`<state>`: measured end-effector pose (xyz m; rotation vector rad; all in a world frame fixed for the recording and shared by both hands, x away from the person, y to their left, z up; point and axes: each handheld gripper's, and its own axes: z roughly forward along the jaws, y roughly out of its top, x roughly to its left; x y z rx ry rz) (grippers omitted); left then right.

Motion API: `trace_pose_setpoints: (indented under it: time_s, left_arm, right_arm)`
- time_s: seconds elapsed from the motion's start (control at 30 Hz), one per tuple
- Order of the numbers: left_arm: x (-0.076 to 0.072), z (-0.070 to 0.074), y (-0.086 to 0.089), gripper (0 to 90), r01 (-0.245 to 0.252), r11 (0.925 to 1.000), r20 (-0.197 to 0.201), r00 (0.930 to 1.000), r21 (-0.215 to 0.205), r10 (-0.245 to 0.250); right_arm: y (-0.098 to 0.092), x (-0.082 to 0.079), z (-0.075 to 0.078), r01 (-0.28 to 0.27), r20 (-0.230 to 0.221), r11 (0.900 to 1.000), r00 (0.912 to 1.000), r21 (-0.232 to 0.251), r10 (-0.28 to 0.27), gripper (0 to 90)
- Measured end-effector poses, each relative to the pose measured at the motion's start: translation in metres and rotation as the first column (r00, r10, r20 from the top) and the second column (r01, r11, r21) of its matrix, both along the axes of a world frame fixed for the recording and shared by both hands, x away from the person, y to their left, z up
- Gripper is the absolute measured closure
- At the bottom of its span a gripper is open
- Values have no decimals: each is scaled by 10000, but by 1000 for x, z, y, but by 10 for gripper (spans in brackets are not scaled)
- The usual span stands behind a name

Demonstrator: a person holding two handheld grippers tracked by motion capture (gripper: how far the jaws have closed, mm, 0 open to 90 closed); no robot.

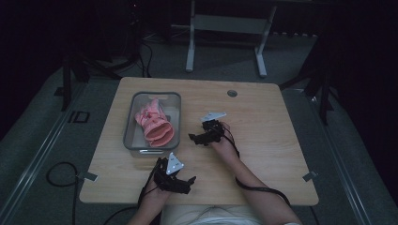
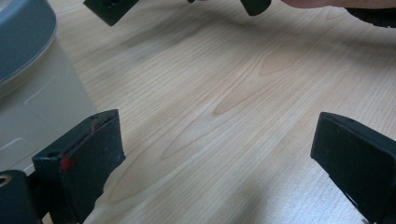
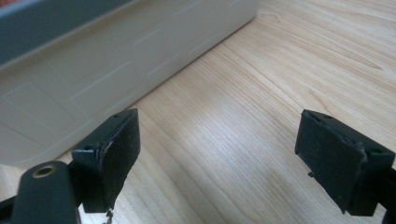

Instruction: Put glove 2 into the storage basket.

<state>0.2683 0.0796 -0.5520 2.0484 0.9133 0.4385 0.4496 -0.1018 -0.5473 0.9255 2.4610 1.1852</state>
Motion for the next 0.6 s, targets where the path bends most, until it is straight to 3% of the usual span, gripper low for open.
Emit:
trace_pose_setpoints:
  time_s: [0.2,0.33,0.6]
  left_arm:
    - [0,-2,-1,19,178,9998,-129,9998,56,-177]
    - [0,-3,-2,19,241,9997,-120,9996,-8,-241]
    - [0,-2,-2,19,202,9998,-92,9998,19,-201]
  right_arm:
    - [-1,0,-6,-39,56,10000,10000,-73,39,139]
    - [0,-1,-9,-104,382,9997,9992,-242,113,141]
    - [0,-1,-9,-113,714,9999,9974,-114,121,140]
